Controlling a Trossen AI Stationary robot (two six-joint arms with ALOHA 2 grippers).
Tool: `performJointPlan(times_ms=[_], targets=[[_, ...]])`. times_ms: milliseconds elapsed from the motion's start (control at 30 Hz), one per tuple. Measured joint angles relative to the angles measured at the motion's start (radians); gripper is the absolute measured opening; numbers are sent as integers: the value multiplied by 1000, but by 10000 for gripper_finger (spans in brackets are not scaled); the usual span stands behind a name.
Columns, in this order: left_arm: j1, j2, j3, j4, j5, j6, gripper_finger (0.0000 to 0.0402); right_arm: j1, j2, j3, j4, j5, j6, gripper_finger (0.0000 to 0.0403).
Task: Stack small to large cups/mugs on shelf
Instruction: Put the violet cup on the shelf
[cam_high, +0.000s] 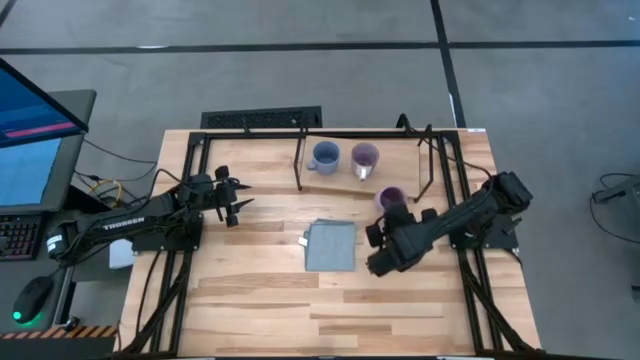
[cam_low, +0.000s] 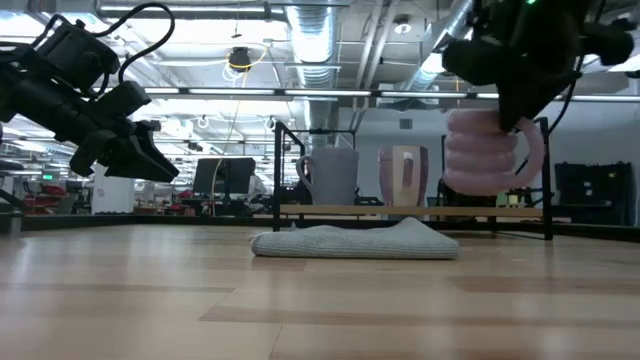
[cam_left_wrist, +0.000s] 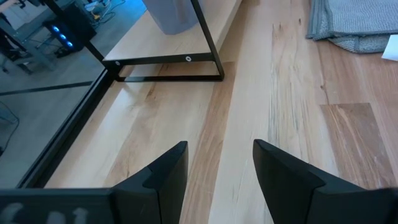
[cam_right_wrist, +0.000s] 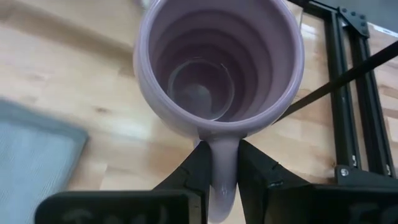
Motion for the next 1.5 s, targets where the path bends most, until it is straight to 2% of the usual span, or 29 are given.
performJointPlan(times_ms=[600,1100,1400,1500], targets=[[0,0,0,0,0,0,174,-191,-28,0,4,0,-114,72],[0,0,0,0,2,0,174,-353,-175,0,12,-1,-245,72],[0,0,0,0,3,0,174,-469,-190,0,128,-55,-430,72],[0,0,0,0,3,0,174,-499,-190,0,137,-51,-448,72]])
